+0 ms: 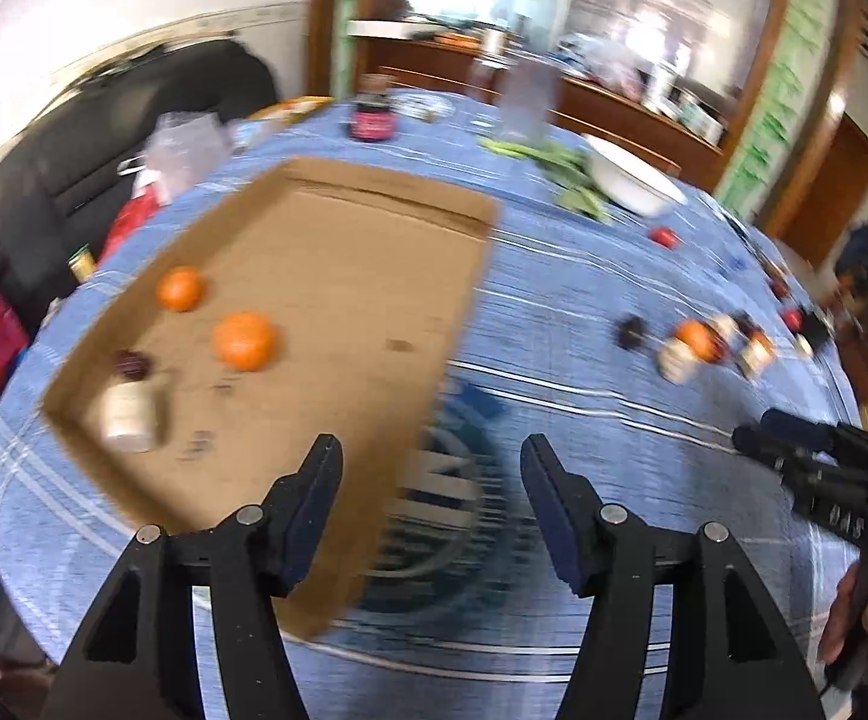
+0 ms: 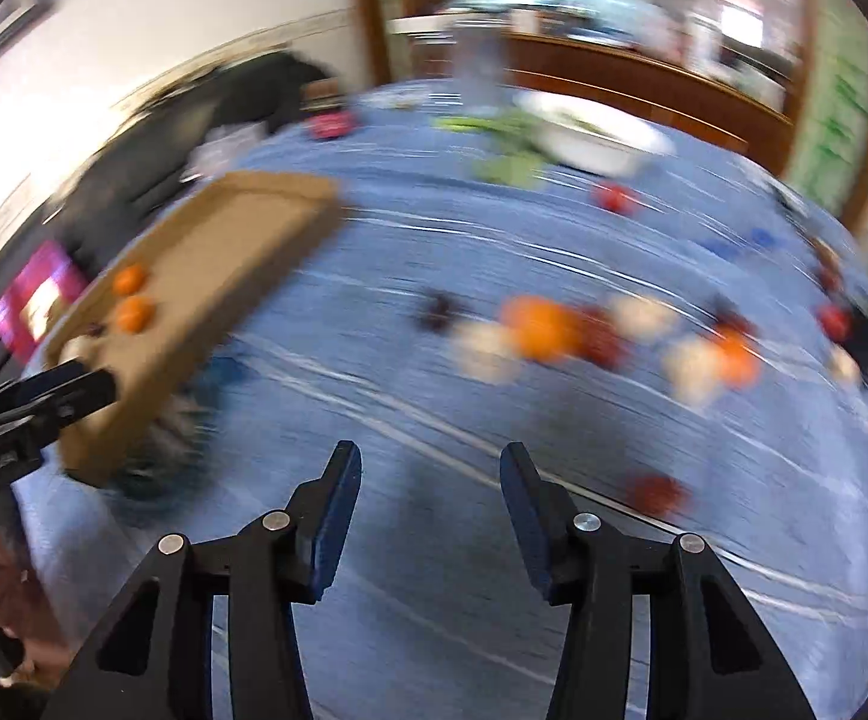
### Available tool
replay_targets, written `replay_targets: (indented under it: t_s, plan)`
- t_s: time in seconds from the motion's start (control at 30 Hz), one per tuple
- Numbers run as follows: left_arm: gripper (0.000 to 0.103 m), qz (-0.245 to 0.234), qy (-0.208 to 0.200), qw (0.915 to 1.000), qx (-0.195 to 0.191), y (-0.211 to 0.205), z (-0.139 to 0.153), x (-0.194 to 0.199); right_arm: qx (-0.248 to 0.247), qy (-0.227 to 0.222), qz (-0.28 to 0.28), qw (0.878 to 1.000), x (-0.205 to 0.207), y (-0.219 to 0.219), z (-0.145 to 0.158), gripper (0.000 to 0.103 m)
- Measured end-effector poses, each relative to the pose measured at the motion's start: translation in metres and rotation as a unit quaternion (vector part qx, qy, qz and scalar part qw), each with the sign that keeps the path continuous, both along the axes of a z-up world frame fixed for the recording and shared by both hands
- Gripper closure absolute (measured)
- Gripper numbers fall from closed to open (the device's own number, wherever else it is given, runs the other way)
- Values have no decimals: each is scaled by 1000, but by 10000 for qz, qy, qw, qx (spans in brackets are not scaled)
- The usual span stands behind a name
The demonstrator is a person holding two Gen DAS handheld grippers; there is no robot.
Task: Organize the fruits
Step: 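Move both grippers back over the fruits on the tablecloth, then grasp a white cube with the left gripper while the right gripper grasps a red date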
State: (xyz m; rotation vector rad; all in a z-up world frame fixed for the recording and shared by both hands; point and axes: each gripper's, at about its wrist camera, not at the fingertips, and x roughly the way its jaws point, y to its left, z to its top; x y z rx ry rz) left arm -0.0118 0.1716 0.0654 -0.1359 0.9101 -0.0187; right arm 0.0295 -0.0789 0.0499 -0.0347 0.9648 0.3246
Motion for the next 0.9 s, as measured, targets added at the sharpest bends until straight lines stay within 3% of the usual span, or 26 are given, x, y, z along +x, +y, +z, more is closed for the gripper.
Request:
replay_targets:
  t_s: [0.13, 0.23, 0.57, 0.63, 0.8, 0.9]
  plan:
    - [41, -467, 84, 9988, 90, -44, -3, 4, -51, 58, -458, 9989, -1, -55, -8, 51]
    - [41, -659, 189, 9976, 133, -66, -7, 9, -87, 159, -527, 9984, 0, -72, -18, 51]
    - [41, -750, 378, 9961, 268, -97, -15, 30, 100, 223, -252, 9994, 15, -65, -38, 52]
    - [41, -773, 401, 9958, 278, -100, -16, 35, 119, 181, -246, 9995, 15, -66, -40, 68]
    - [41, -919, 471, 9942, 311, -115, -21, 52, 227, 103, -204, 9995, 17, -72, -39, 69]
    - [41, -1026, 521, 9933, 140, -125, -24, 63, 352, 39, -214, 9991, 15, -76, -32, 69]
